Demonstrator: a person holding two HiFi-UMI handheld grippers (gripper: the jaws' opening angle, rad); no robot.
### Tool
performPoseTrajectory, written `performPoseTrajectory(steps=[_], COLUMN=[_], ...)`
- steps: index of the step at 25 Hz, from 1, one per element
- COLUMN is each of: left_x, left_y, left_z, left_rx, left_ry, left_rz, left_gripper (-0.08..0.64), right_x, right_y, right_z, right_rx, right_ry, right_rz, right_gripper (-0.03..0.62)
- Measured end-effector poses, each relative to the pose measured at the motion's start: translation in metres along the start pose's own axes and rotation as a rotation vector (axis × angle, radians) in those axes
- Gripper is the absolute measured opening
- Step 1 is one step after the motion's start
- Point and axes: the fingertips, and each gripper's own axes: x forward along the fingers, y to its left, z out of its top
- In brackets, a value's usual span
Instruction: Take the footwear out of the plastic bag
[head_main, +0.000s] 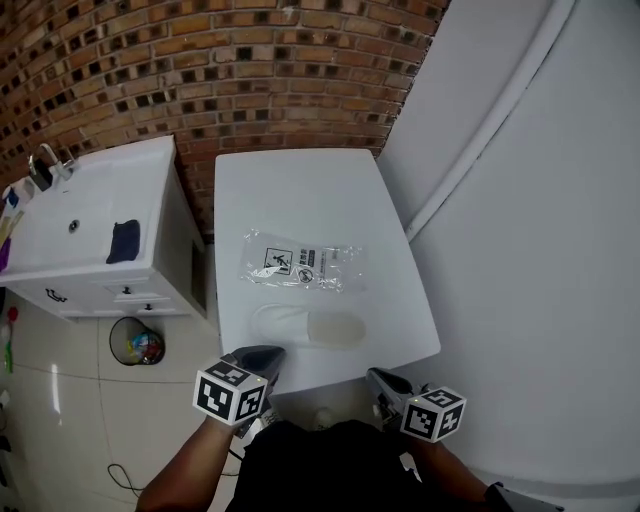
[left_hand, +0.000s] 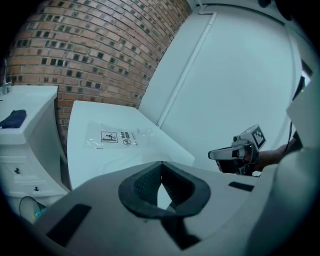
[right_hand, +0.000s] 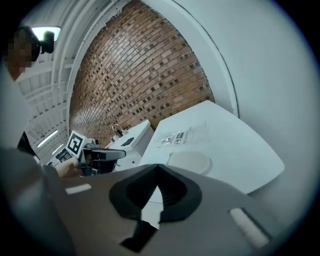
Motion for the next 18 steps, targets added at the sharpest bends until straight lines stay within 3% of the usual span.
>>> performPoseTrajectory(steps=[4,8,14,18], left_x=[-0.007,-0.012,-0.025,-0.024], left_y=[-0.012,-0.033,-0.077,-0.093], left_z=[-0.011,-0.027,-0.032,-0.038], left_rx=[0.006,-0.045,-0.063,-0.047], left_ry=[-0.001,-0.016,-0.079,-0.089], left_rz=[0.058,0.128,0.182,0.222], left_gripper=[0.008,0.006,0.006,0.006], right_x=[-0.009,-0.027,-0.040,-0.047], right_y=[-0.003,-0.013,-0.014,-0.020], right_z=[0.003,0.007,0.021,0.019], right_rx=[-0.103,-0.186,-0.241,-0.281], right_ry=[0.031,0.050,0.018,-0.004], right_rz=[0.018,0.038,0.128,0.135], right_gripper=[0.002,0.002,0.002,0.002])
